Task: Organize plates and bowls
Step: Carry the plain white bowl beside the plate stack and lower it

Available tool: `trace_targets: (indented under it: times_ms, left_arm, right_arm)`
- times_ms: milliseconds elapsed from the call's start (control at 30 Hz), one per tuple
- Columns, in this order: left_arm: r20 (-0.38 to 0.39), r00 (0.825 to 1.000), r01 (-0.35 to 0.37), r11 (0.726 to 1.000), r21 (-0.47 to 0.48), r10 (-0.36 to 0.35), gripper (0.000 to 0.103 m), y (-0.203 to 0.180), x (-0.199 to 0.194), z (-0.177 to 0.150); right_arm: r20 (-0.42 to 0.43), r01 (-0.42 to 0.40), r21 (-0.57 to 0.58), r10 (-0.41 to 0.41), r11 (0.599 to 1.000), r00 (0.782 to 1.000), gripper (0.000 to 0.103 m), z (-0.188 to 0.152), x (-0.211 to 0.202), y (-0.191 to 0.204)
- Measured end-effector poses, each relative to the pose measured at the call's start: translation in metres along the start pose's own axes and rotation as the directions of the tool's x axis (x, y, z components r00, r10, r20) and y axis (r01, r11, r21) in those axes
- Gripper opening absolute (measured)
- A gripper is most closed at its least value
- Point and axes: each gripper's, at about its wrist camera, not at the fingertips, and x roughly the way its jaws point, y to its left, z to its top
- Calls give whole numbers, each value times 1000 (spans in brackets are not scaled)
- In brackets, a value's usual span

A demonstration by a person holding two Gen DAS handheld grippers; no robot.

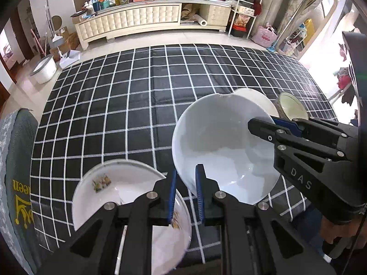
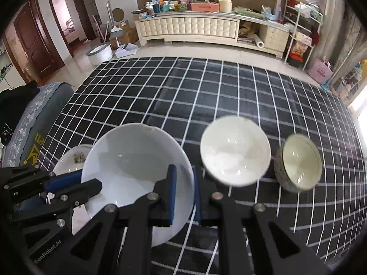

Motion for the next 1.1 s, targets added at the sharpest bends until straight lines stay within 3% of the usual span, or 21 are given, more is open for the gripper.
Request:
trace_targets:
  times_ms: [533, 1100]
  left_arm:
    - [-88, 996, 31, 999, 19, -29, 14, -32, 27, -59]
    - [-126, 992, 29, 999, 20, -27, 14, -41, 50, -70]
  right_arm:
    - [-101, 8, 85, 1, 996, 995, 18, -57, 27, -18]
    - [-136, 9, 99, 5, 995, 991, 18, -71, 44, -25]
